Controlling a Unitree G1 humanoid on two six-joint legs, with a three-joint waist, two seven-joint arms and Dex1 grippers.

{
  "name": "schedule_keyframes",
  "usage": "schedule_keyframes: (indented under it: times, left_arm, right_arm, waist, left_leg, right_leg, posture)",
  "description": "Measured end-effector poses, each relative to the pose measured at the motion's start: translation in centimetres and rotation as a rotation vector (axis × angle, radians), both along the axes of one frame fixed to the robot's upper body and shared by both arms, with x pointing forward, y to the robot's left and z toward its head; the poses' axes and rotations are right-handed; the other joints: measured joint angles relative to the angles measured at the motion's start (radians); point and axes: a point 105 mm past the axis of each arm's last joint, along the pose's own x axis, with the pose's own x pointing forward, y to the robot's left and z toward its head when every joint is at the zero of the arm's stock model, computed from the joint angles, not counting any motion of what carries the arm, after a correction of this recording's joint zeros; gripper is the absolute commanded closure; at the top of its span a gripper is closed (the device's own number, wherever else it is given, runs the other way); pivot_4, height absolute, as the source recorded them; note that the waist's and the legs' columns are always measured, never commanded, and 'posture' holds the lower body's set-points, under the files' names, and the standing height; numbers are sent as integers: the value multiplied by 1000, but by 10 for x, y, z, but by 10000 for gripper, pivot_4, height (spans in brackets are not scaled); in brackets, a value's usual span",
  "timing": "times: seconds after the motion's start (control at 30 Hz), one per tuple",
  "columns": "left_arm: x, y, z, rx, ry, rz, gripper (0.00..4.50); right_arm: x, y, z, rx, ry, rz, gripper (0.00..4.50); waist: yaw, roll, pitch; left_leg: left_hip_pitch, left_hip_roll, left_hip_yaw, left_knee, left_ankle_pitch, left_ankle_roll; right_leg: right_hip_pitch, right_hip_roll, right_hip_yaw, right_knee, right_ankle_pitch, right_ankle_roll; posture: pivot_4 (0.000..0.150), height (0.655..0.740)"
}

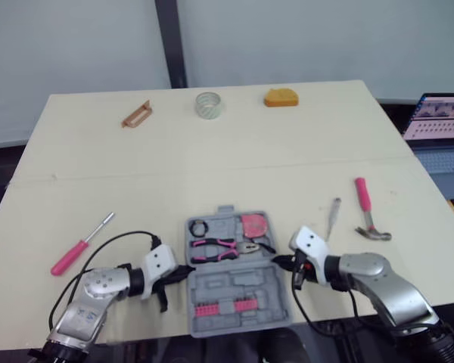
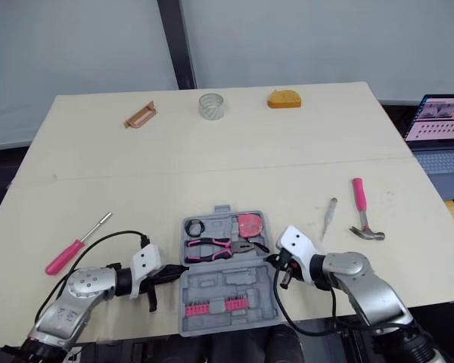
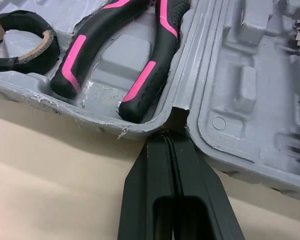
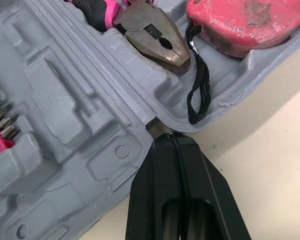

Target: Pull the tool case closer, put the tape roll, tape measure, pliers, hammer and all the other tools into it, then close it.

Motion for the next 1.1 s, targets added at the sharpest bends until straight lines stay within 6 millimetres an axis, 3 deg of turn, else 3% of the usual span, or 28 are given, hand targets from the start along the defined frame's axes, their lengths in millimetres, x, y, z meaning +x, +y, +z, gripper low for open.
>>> schedule_keyframes:
  times: [1.1]
  left_arm:
    - [21, 9, 8, 11, -42, 100, 44857]
  right_arm:
    - [19, 11, 2, 24, -44, -23, 45000]
  waist:
    - [-2, 0, 0]
  left_leg:
    - [0, 0, 0, 0, 0, 0]
  right_leg:
    - [-1, 0, 0, 0, 0, 0]
  posture:
    - [1500, 7400]
